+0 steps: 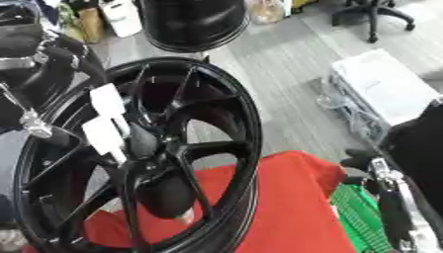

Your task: Pull the pin out of the wheel hub.

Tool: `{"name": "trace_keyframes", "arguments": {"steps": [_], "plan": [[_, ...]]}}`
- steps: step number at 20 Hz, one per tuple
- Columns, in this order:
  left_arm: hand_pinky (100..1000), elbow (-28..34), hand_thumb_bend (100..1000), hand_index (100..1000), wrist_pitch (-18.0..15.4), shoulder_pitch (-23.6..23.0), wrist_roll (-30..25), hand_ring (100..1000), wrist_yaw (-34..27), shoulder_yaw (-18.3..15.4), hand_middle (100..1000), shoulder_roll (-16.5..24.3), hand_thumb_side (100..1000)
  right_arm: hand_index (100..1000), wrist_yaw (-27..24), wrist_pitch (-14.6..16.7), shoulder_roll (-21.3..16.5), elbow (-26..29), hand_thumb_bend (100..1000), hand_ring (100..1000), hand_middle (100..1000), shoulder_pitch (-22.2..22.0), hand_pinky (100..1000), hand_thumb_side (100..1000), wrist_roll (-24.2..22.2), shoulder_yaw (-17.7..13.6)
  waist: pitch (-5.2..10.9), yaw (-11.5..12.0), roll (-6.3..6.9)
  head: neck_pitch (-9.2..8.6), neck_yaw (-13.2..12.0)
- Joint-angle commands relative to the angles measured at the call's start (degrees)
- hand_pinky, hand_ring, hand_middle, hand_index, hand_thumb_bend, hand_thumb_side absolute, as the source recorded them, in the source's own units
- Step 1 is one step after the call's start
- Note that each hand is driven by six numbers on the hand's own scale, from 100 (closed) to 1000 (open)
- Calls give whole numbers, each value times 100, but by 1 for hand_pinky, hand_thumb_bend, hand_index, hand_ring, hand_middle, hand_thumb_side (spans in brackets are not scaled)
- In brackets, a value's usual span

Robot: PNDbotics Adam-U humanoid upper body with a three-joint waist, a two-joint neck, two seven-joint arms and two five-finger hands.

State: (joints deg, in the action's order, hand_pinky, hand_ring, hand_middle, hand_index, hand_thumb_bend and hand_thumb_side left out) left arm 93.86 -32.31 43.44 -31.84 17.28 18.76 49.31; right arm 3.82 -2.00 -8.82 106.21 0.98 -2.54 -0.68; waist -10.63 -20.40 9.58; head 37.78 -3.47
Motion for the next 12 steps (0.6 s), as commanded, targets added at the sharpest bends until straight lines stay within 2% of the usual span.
{"name": "trace_keyframes", "arguments": {"steps": [1,2,3,12], "plan": [[503,-12,752,777,-1966,121,-2010,255,114,56,656,72,173,750,-13,25,-87,61,100,793,599,37,626,980,-32,9,134,-3,-33,-79,-22],[501,-27,802,772,-1966,118,-2012,250,177,102,649,59,175,750,-16,27,-88,60,100,793,599,39,626,981,-36,10,133,-5,-32,-79,-22],[499,-43,745,769,-1966,111,-2012,248,243,153,646,45,182,750,-17,26,-87,58,100,793,598,41,626,983,-37,9,133,-8,-30,-78,-24],[463,-182,713,740,-1966,83,-2013,210,616,390,613,-104,193,750,-19,25,-80,50,100,792,598,54,626,987,-40,8,120,-24,-21,-88,-11]]}}
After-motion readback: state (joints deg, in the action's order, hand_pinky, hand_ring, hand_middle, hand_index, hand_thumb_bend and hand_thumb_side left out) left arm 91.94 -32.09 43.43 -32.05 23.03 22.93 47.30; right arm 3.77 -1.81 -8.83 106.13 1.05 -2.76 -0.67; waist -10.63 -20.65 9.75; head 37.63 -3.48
